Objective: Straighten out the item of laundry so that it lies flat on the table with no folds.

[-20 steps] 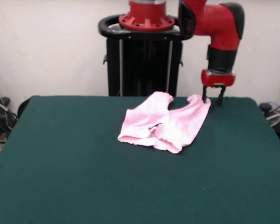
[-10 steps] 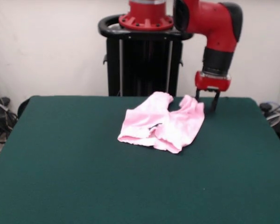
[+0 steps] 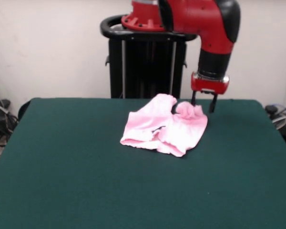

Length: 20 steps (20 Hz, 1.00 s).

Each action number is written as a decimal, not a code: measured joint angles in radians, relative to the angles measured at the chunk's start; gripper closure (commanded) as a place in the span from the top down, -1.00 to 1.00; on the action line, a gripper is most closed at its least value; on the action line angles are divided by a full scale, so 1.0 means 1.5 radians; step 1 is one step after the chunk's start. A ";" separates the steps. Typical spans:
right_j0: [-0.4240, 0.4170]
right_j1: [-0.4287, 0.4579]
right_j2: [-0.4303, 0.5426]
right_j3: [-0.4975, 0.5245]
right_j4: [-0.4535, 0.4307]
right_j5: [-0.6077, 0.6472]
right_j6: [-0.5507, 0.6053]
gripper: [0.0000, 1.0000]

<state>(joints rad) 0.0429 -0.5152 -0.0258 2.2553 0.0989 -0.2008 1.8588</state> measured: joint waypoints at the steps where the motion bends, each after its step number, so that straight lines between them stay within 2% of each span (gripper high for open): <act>1: -0.004 -0.004 0.004 0.000 0.004 0.024 0.000 1.00; 3: -0.009 -0.016 0.018 0.000 0.013 0.099 0.000 1.00; 7: -0.009 -0.023 0.040 0.000 0.017 0.167 0.000 1.00; 14: -0.008 -0.011 0.076 0.000 0.017 0.169 0.000 1.00; 20: 0.037 -0.002 0.054 -0.001 0.028 0.109 0.000 1.00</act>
<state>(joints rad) 0.0984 -0.5186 0.0548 2.2544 0.1412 -0.0378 1.8588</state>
